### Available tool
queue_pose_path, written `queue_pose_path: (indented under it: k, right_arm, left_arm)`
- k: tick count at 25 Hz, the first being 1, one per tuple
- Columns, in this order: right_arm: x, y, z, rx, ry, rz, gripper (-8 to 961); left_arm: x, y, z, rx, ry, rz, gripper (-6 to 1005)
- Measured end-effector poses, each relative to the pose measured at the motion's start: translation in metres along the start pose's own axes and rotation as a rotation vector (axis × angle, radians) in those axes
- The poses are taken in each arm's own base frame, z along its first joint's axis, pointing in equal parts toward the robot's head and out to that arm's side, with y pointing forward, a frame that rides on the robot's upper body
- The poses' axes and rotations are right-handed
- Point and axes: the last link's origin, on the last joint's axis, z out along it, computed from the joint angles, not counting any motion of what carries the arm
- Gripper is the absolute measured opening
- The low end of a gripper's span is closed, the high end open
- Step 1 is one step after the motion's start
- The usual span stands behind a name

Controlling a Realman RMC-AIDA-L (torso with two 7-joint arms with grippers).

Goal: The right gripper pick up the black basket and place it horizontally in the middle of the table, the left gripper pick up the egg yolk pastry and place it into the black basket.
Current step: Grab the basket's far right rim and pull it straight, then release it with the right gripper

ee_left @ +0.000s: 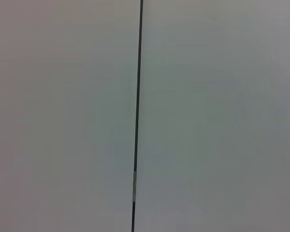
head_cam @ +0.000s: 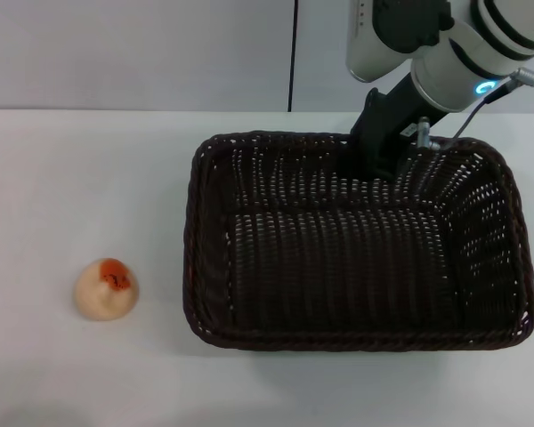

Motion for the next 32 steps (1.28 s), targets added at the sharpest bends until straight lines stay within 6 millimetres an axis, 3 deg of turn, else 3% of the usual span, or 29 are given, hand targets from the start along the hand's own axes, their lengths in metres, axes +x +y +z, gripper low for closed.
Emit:
queue_pose_path:
  k: [11,18,28,30,32]
  right_arm:
    - [0.01,0.004,0.006,-0.006,-0.009,0.083,164]
    - [0.011,0.006,0.004,-0.001,-0.026,0.088,356]
    - [0.002,0.007,-0.001,0.032,-0.008,0.033,578]
    - [0.0,0.006,-0.004,0.056,0.003,0.027,795]
    - [0.0,0.005,-0.012,0.102,0.006,0.022,810]
  left_arm:
    - [0.0,0.0,0.0,-0.01,-0.002,-0.002,159]
    - [0.001,0.001,0.001,-0.012,0.004,-0.008,334]
    - [0.001,-0.001,0.0,-0.012,0.003,-0.003,362]
    - [0.001,-0.002,0.0,-0.012,0.001,0.0,368]
    - [0.001,-0.003,-0.001,-0.012,-0.001,0.003,373]
